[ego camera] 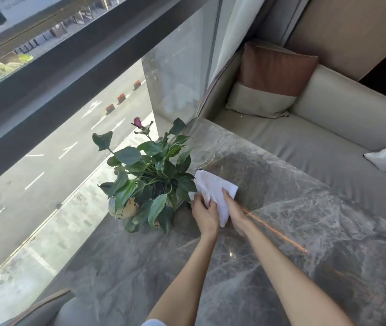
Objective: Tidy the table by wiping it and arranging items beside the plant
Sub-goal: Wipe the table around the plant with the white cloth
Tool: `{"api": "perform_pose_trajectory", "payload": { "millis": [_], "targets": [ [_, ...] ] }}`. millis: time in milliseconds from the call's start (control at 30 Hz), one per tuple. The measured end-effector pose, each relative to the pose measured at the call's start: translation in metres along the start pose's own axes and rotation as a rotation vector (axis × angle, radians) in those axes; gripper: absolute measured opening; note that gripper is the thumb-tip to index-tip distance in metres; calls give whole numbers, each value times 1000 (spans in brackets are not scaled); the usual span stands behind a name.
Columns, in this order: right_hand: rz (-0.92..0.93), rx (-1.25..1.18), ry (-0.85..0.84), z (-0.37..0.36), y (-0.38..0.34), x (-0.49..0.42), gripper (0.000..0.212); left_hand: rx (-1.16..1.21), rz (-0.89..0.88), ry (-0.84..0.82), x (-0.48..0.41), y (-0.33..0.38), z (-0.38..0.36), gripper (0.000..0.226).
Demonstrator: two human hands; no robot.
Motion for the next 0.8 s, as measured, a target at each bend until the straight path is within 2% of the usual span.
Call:
{"api": "perform_pose_trajectory", "payload": {
  "millis": [67,100,200,267,333,433,500,700,800],
  "targets": [
    [21,-52,-15,5,6,4,67,5,-6,4,-1,4,-4,6],
    [43,-82,-18,7,9,7,65,33,23,61,-5,3,-2,10],
    [91,-117,-16,12,12,20,57,100,225,270,-20,-5,13,46],
    [126,-66,-10,12,12,25,54,-14,358,267,-28,-13,22,63],
    [162,26,-8,8,10,24,53,-74,444,246,-31,-19,26,68],
    [209,118,-3,-5,5,20,52,223,595,348,-23,-23,22,73],
    [223,164,8,-13,2,18,51,301,593,354,-24,-26,17,72],
    [211,176,24,-18,-1,17,51,343,619,339,-26,-25,15,53],
    [199,151,48,-13,-1,17,50,183,463,310,-25,-24,14,57]
  ]
}}
Point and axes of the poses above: each hand's wrist, its own x-axis away from the middle knuckle, its own z-axis out of the back of the hand, y = z × x, the point moved 3 cm from there along -x, towards the middle knuckle, and after that the axes turned 14 degrees about x, right-handed, at the moved point
